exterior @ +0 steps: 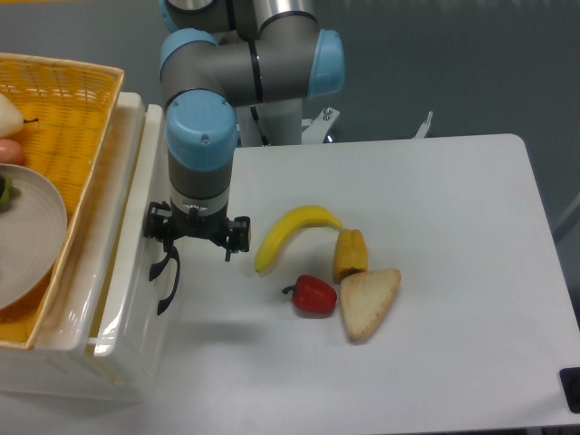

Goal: Slide open the top white drawer
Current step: 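Pull the handle outward, sliding the upper white drawer open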

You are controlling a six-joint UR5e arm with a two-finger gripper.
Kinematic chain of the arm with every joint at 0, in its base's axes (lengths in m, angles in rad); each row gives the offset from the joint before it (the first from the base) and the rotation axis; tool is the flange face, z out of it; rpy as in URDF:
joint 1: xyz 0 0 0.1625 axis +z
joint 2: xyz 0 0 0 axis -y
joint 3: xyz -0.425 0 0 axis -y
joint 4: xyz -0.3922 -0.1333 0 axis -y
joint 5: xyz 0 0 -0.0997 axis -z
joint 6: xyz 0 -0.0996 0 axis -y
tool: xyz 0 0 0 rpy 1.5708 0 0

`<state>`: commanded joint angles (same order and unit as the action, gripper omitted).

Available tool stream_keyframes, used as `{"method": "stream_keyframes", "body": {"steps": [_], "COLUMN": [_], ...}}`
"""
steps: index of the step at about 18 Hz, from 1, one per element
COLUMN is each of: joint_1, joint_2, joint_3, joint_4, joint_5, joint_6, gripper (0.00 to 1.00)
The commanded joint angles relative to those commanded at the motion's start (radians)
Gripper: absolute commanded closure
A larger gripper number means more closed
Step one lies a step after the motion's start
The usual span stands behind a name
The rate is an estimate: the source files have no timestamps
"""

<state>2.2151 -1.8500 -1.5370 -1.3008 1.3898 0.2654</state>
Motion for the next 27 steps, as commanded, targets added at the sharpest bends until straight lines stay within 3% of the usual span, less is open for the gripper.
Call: {"method": "stream_keyframes", "body": {"steps": [12, 27], "joint_1": [0.009, 0.092], "joint_2": [-0.011, -0.014], "joint_3": [0.021, 0.029], "joint_4": [-0.002, -0.003], "joint_5": [0.0, -0.002], "joint_6": [0.0, 0.067], "gripper": [0.0, 0.0]}}
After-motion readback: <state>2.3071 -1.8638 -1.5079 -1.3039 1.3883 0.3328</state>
